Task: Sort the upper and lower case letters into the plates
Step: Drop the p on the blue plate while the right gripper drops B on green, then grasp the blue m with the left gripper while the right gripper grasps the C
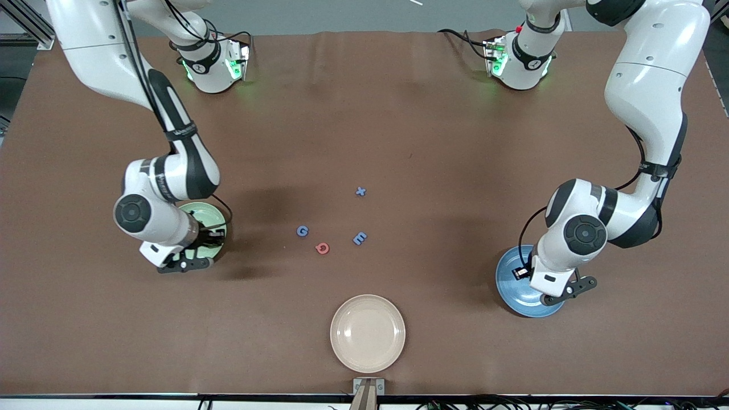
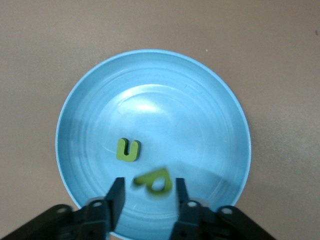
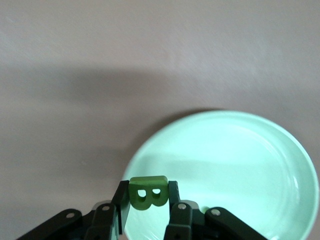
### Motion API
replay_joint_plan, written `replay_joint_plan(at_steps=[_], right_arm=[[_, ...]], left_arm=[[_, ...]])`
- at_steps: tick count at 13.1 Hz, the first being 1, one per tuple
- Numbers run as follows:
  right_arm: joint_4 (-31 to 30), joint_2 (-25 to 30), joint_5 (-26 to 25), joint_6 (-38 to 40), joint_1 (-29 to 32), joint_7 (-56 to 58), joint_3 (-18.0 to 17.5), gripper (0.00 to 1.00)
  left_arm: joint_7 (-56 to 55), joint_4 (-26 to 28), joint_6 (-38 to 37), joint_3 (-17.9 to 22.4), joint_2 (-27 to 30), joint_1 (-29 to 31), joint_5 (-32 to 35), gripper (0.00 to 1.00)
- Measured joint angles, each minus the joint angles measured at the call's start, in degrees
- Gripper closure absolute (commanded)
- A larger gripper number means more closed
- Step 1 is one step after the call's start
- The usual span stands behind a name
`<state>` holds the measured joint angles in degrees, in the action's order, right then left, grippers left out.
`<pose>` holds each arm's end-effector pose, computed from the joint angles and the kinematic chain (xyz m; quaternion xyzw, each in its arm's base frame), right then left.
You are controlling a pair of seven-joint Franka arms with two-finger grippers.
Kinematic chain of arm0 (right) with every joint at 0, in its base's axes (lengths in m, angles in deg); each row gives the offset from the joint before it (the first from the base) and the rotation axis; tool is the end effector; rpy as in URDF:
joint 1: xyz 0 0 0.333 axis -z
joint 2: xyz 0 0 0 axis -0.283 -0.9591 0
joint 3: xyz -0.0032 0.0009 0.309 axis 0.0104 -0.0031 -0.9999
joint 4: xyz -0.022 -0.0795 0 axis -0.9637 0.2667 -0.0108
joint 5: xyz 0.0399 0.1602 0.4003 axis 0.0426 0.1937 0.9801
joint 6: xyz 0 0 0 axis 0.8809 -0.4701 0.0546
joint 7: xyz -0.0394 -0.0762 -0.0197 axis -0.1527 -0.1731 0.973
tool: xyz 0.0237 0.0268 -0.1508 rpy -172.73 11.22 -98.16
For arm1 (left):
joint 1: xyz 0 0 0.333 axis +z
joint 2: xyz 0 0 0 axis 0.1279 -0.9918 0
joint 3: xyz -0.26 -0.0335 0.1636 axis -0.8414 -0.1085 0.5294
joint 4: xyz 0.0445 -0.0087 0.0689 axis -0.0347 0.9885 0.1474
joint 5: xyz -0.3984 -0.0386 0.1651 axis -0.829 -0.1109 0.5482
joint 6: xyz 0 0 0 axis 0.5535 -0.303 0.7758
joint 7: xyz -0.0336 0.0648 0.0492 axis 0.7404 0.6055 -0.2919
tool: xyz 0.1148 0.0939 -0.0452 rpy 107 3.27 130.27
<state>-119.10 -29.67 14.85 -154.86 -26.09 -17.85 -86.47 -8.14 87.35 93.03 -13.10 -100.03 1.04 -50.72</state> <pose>0.6403 0.0814 0.1472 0.9969 0.0608 -0.0508 0.0012 0.7208 -0.1272 0.1645 -0.9807 -0.1861 -0.0265 0.0532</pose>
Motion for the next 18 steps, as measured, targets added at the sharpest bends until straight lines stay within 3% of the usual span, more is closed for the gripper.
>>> replay_joint_plan(at_steps=[1,2,3,4,7,11,15,18], right_arm=[[-1.61,0.54,0.0,-0.25,0.77,0.68,-0.02,0.97],[-2.72,0.77,0.0,-0.53,1.29,1.24,-0.04,0.87],[-3.43,0.81,0.0,-0.61,1.74,1.79,-0.04,0.58],[-3.96,0.82,0.0,-0.63,2.15,2.01,-0.04,0.01],[-4.68,0.82,0.06,-0.72,2.63,2.19,-0.08,0.0],[-3.65,1.06,1.76,-1.09,1.57,-0.66,-1.33,0.0],[-0.51,1.04,2.61,-1.97,-7.81,-18.34,-2.03,0.0],[1.62,-2.25,2.61,-6.61,-16.35,-30.45,-2.15,0.02]], left_arm=[[-0.05,0.0,0.08,-0.15,-0.02,-0.11,0.0,0.0],[-0.51,0.0,0.1,-0.61,-0.02,-0.45,0.0,0.0],[-1.83,-0.03,0.11,-1.13,-0.01,-1.1,-0.01,0.0],[-3.99,-0.04,0.13,-1.94,-0.01,-1.99,-0.04,0.0],[-13.67,0.03,0.13,-4.94,-0.19,-6.18,-0.05,0.0],[-28.09,-3.79,0.62,-5.06,-3.02,-16.8,-0.09,0.01],[-37.9,-10.73,0.88,-4.97,-7.99,-22.73,-0.48,0.1],[-45.32,-17.32,1.39,-4.31,-12.72,-27.91,-0.49,0.15]])
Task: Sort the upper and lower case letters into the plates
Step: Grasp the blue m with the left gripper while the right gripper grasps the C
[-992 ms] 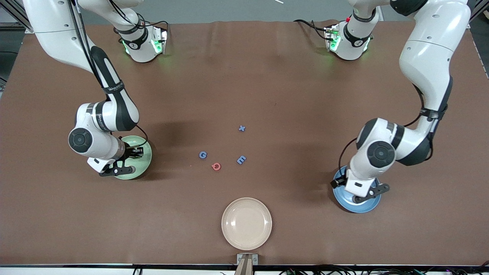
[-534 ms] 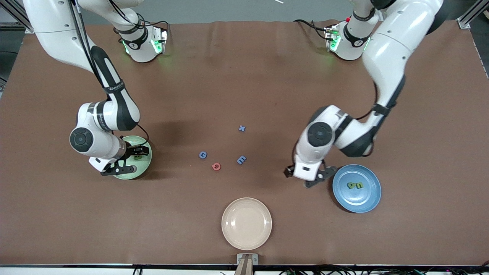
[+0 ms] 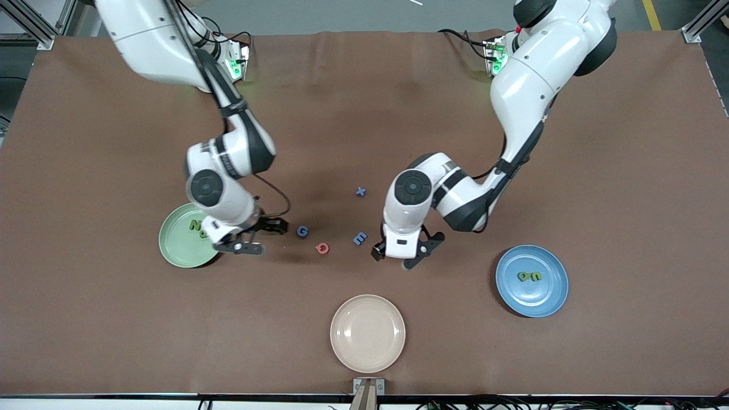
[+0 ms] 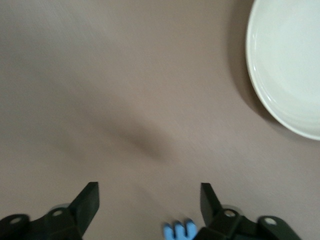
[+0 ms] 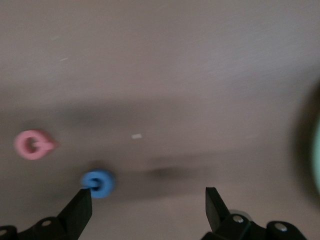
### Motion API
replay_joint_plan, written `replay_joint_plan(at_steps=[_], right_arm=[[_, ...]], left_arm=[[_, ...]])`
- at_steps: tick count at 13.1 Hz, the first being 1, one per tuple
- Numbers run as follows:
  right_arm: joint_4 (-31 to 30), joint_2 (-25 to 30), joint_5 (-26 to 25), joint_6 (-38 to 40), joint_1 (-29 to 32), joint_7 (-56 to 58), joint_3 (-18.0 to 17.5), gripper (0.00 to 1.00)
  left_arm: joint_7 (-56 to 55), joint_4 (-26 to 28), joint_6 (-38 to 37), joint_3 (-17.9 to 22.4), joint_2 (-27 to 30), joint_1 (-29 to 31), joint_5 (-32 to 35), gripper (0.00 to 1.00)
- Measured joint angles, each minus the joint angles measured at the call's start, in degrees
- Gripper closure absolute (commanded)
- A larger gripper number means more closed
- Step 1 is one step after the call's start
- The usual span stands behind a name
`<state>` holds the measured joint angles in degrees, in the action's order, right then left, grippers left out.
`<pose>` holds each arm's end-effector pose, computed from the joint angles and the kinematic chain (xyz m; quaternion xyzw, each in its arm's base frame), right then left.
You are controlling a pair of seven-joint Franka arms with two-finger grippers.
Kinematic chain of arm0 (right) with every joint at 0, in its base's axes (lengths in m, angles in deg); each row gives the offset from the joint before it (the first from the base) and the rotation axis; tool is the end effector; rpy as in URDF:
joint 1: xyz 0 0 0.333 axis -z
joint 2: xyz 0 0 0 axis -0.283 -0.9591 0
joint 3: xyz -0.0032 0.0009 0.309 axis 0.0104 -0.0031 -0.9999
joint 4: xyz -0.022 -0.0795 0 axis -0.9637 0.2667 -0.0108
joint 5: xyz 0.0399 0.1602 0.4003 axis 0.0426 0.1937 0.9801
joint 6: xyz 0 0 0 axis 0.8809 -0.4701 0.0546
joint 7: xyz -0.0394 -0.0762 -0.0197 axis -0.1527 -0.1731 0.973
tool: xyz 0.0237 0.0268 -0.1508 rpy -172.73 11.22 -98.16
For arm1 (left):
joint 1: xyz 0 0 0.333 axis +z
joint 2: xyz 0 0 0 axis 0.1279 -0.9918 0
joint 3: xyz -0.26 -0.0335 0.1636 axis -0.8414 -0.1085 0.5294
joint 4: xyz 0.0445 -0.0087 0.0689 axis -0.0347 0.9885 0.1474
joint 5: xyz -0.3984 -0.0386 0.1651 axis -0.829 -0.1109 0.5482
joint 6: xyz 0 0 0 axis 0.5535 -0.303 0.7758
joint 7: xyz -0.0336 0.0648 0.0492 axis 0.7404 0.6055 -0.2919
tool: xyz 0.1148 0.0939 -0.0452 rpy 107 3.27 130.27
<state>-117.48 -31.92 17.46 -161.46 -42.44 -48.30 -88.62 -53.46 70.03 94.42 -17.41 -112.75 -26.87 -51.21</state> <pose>0.6011 0.2915 0.1426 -0.9977 0.0626 0.0108 0.0228 0.6237 -0.5007 0.1598 0.9312 0.3592 0.0284 0.0556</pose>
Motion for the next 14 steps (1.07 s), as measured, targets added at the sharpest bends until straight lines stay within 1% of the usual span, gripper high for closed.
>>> replay_joint_plan(at_steps=[2,3,5,8,12,14], right_arm=[[1.76,-3.34,-0.06,-2.1,-3.18,-2.72,0.09,0.09],[2.43,-4.66,-0.07,-3.0,-3.99,-3.45,0.17,0.15],[3.07,-5.87,-0.1,-4.54,-4.38,-4.25,0.28,0.28],[3.11,-6.09,-0.12,-4.6,-4.49,-4.31,0.35,0.48],[2.92,-6.37,-0.17,-4.59,-4.58,-4.41,0.37,0.5],[2.89,-6.42,-0.25,-4.59,-4.58,-4.42,0.37,0.59]], left_arm=[[-4.62,-2.02,3.41,1.09,-1.89,-2.67,-0.37,0.17],[-6.1,-2.55,5.14,1.27,-2.65,-3.39,-1.2,0.19],[-6.89,-3.82,6.29,1.64,-4.19,-4.81,-3.61,0.19],[-9.84,-4.66,6.48,4.59,-5.85,-7.96,-5.57,0.21],[-10.82,-5.25,6.69,5.69,-6.99,-9.2,-6.2,0.22],[-10.82,-5.34,6.72,5.99,-7.01,-9.19,-6.21,0.26]])
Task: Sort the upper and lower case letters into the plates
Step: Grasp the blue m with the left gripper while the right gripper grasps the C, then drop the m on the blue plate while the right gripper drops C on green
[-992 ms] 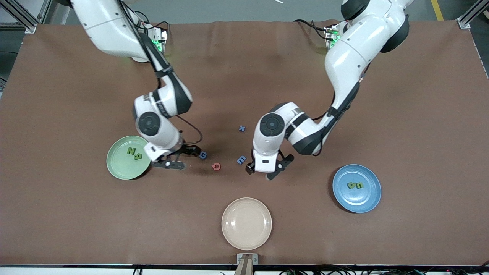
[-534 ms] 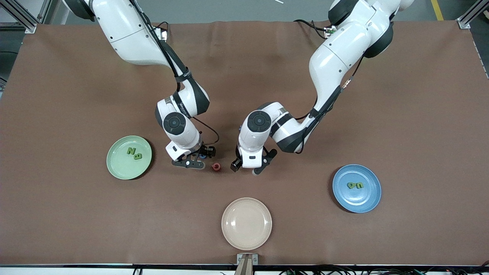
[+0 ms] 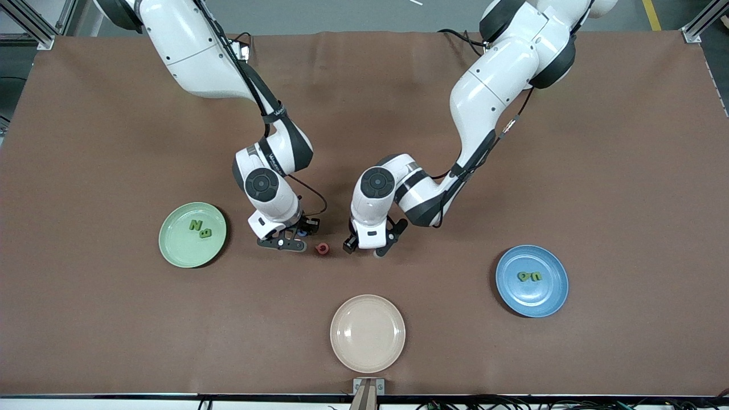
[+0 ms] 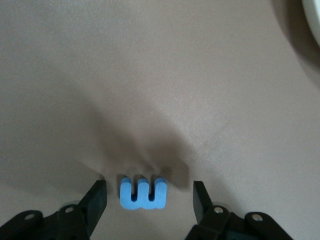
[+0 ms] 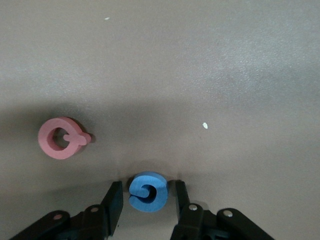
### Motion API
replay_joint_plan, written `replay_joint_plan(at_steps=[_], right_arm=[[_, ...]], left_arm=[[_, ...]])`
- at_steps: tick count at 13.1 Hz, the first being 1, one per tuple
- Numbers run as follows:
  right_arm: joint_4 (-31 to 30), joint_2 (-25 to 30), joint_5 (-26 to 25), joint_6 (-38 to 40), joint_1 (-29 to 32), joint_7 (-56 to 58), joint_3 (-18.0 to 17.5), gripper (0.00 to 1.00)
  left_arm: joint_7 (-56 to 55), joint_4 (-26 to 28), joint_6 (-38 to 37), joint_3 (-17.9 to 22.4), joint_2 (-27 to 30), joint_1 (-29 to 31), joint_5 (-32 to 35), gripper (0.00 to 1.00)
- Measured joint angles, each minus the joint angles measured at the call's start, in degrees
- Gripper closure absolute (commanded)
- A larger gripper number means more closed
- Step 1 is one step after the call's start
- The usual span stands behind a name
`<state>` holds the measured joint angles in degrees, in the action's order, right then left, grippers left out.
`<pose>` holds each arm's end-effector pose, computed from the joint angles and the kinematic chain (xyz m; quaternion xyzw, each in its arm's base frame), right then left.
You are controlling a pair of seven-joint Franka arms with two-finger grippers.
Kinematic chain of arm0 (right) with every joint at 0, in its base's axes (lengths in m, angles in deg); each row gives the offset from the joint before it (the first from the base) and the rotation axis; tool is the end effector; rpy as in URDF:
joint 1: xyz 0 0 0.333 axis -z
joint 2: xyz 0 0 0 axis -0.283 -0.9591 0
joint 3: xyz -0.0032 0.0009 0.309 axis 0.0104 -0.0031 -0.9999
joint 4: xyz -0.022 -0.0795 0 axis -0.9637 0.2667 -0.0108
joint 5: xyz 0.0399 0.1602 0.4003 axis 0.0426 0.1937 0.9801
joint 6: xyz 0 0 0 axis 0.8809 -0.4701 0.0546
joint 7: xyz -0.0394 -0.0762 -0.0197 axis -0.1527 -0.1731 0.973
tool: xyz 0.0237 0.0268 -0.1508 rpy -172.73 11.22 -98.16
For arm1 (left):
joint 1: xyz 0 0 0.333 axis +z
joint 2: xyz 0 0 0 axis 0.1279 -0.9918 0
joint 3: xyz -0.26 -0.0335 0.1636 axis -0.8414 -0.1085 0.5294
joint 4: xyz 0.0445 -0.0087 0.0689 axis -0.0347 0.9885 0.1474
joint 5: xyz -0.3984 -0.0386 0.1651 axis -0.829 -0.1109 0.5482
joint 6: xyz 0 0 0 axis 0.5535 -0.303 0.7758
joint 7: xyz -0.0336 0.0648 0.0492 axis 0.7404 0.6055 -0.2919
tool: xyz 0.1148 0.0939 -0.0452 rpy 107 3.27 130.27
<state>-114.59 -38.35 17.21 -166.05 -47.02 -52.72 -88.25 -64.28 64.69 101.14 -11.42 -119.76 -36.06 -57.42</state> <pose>0.5870 0.3385 0.0959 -0.9977 0.0636 0.0016 0.0219 0.5911 -0.5597 0.1014 0.8938 0.4395 0.0052 0.0890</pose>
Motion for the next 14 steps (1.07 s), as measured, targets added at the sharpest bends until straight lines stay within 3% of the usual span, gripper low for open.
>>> replay_joint_plan(at_steps=[3,4,9,12,14], right_arm=[[-0.22,-0.05,-0.99,0.09,0.0,-0.05,0.08,0.93],[-0.2,0.04,-1.11,0.25,0.0,-0.22,0.21,1.0],[0.76,1.72,-1.35,5.73,4.09,6.26,1.62,1.0],[0.92,6.57,-1.36,12.87,13.78,23.33,1.99,1.0],[-0.24,8.04,-1.37,13.69,20.38,34.27,2.04,1.0]], left_arm=[[0.0,0.0,0.06,0.15,-0.15,-0.06,-0.01,0.31],[0.0,0.0,0.03,0.16,-0.15,-0.14,-0.01,0.33],[0.0,-0.05,0.22,1.01,-0.57,-1.4,0.0,0.49],[0.01,-0.36,0.83,1.05,-0.66,-1.42,-0.01,0.76],[0.03,-0.47,0.64,1.06,-0.63,-1.44,-0.01,0.94]])
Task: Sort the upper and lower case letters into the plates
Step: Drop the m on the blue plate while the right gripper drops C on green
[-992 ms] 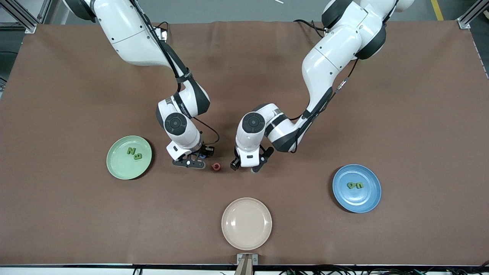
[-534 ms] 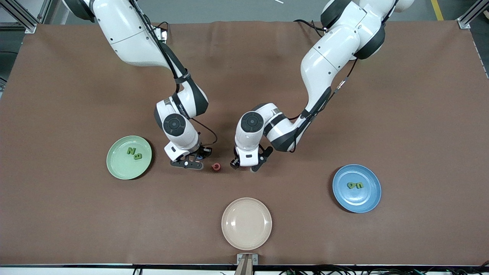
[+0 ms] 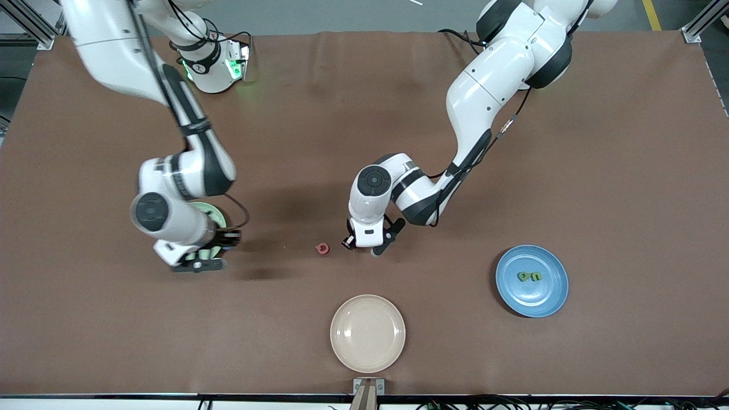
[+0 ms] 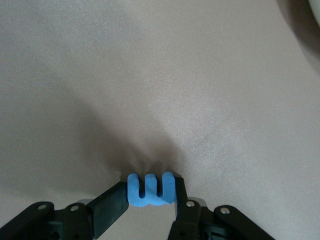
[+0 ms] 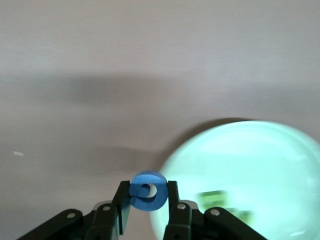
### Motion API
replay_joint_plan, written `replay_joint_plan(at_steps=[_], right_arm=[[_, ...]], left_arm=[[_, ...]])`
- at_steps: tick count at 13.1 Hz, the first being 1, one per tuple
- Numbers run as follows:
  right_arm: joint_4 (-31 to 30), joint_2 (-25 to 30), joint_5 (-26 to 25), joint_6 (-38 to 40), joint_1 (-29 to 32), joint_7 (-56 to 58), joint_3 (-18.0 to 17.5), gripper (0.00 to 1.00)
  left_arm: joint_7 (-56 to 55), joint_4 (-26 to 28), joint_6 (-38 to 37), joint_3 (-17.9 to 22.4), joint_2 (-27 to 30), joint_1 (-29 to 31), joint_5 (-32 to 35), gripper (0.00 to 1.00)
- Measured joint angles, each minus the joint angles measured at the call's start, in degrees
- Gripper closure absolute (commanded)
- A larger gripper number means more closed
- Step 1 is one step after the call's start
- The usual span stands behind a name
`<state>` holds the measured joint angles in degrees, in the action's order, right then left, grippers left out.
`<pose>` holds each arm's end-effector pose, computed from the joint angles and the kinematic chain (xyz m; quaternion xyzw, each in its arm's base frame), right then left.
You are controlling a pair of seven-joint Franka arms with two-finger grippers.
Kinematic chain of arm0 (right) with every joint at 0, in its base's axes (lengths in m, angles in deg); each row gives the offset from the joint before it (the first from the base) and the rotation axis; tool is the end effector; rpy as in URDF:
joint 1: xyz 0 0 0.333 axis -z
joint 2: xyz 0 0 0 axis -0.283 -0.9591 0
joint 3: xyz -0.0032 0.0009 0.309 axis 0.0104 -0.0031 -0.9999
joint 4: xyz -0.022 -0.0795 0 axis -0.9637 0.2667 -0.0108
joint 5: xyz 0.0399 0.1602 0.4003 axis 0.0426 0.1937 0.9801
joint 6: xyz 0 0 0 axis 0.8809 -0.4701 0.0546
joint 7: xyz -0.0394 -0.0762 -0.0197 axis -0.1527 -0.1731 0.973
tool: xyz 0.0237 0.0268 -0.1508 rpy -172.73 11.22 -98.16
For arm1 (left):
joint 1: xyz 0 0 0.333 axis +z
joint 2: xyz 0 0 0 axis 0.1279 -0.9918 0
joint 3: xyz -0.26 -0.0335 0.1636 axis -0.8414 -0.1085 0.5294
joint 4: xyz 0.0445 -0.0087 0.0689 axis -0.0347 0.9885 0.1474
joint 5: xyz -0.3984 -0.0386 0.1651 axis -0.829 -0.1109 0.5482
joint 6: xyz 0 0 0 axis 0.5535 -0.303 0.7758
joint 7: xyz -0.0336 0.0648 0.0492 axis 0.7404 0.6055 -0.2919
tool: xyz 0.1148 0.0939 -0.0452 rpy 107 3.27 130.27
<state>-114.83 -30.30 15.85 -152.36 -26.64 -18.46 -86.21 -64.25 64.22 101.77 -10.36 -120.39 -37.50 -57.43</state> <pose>0.6605 0.0895 0.1691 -0.9977 -0.0535 0.0411 0.0049 0.5853 -0.5666 0.0946 0.8971 0.4327 0.0109 0.0889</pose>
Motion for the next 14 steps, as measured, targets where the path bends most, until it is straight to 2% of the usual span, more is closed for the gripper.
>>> replay_joint_plan(at_steps=[1,6,7,8,9,14], right_arm=[[-0.53,0.01,0.0,-0.02,2.56,4.22,0.0,1.0],[-4.34,-0.43,0.0,-4.51,10.51,17.53,-0.12,0.98],[-5.95,-0.57,0.0,-6.11,10.75,18.08,-0.19,0.82],[-7.18,-0.7,0.0,-7.18,10.72,18.16,-0.38,0.04],[-7.76,-0.78,0.0,-7.64,10.67,18.16,-0.67,0.0],[-7.22,-0.59,0.24,-7.63,9.53,14.87,-1.77,0.0]], left_arm=[[0.04,-0.01,0.0,0.0,0.0,0.01,0.0,0.99],[1.97,-1.17,-1.56,0.62,0.83,1.5,-0.02,1.0],[3.21,-1.36,-2.45,0.63,2.0,2.77,-0.02,1.0],[4.58,-1.36,-3.14,0.57,3.48,4.36,-0.02,1.0],[6.18,-1.28,-3.83,0.5,4.99,5.89,-0.02,1.0],[18.25,0.92,-11.71,0.35,9.83,12.5,-0.02,1.0]])
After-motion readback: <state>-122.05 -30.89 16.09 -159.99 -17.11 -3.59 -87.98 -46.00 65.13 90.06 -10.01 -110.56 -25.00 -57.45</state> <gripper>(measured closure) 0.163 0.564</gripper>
